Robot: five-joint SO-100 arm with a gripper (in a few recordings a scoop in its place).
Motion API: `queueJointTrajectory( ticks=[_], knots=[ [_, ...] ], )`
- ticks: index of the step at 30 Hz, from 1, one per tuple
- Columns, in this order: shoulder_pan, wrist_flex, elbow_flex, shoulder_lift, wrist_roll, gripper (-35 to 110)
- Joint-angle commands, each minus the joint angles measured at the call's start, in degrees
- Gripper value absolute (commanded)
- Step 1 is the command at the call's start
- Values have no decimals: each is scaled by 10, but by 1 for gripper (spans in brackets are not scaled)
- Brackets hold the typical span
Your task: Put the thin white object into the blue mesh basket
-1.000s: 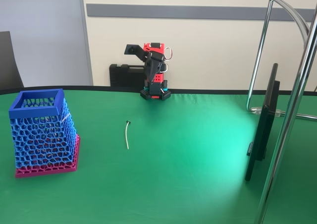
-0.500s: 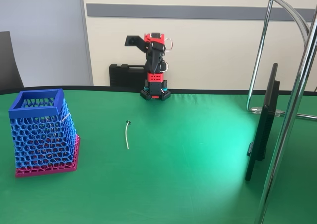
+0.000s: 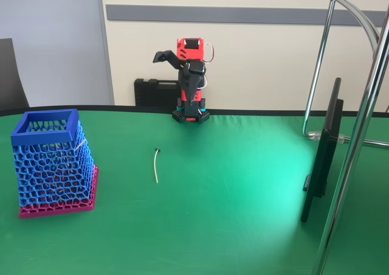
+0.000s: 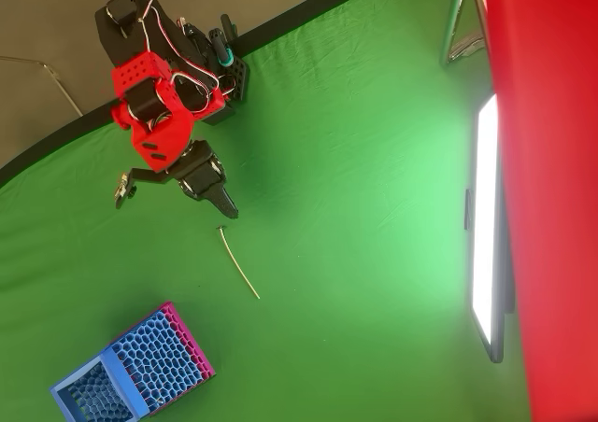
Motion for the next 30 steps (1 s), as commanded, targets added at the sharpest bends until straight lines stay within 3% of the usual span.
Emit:
queueJointTrajectory(
  ticks=[1, 30],
  knots=[
    [2, -10, -29, -26, -21, 3],
    [104, 110, -290, -400, -359, 1]
  ],
)
